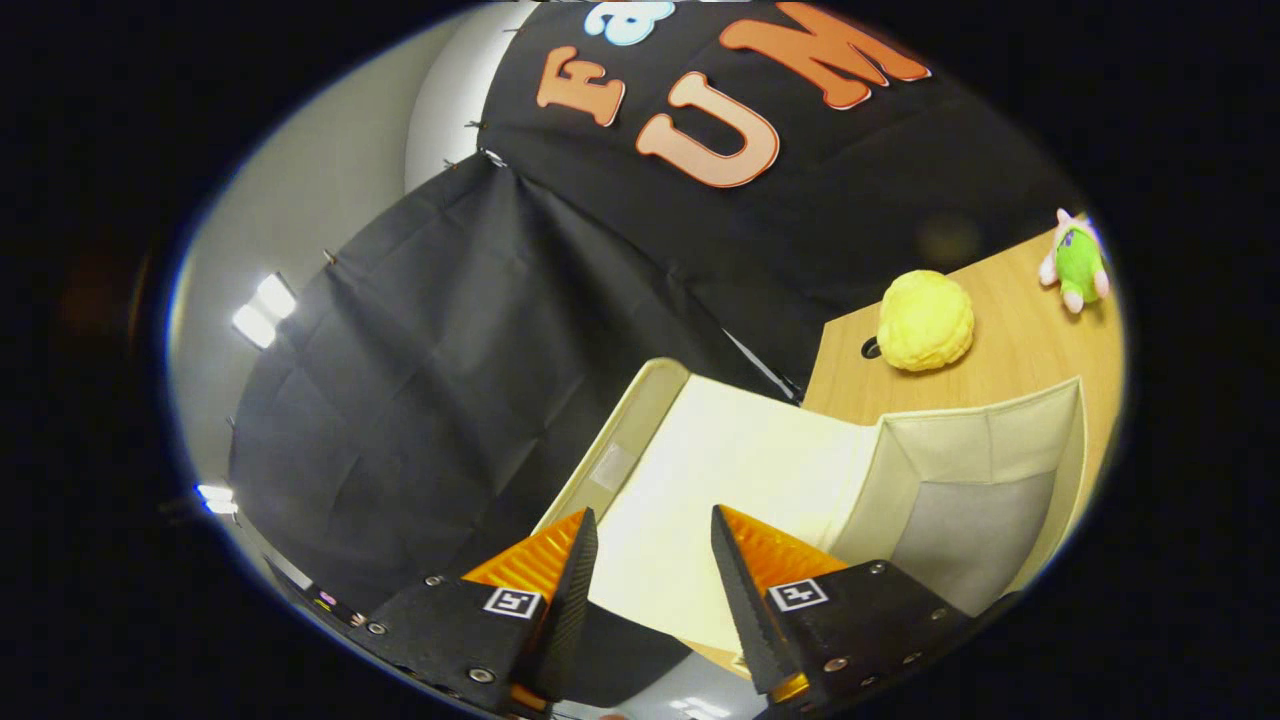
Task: Open the storage box then place both shoes into the box .Put the left shoe in first, then the right shoe, with the right side of both shoes facing outward in a uniform manner.
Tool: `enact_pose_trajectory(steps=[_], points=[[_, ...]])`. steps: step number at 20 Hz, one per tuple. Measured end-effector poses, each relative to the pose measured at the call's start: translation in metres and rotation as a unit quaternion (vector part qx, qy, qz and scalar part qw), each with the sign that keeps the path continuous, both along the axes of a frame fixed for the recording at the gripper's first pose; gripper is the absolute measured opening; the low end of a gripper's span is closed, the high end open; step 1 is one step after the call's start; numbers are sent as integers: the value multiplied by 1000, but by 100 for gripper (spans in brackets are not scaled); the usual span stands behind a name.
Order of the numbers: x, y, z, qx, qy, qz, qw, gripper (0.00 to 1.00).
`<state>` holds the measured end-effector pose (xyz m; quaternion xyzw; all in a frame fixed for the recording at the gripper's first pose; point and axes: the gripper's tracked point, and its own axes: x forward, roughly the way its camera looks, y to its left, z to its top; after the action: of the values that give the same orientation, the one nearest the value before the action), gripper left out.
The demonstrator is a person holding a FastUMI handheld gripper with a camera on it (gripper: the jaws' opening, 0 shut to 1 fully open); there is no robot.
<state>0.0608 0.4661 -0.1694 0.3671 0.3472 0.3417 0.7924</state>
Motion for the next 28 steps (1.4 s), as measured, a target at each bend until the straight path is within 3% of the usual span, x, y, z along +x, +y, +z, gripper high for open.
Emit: enact_pose_trajectory(steps=[3,6,11,18,21,25,28], points=[[0,-29,-6,-45,-25,-16,999,87],[5,-76,-22,-126,-52,-53,989,96],[-6,-165,-65,-265,-56,-81,959,98],[-45,-267,-125,-369,-4,-95,924,99],[-60,-300,-158,-395,33,-92,914,99],[-72,-322,-197,-392,82,-86,912,97],[-76,-343,-227,-409,119,-91,900,96]])
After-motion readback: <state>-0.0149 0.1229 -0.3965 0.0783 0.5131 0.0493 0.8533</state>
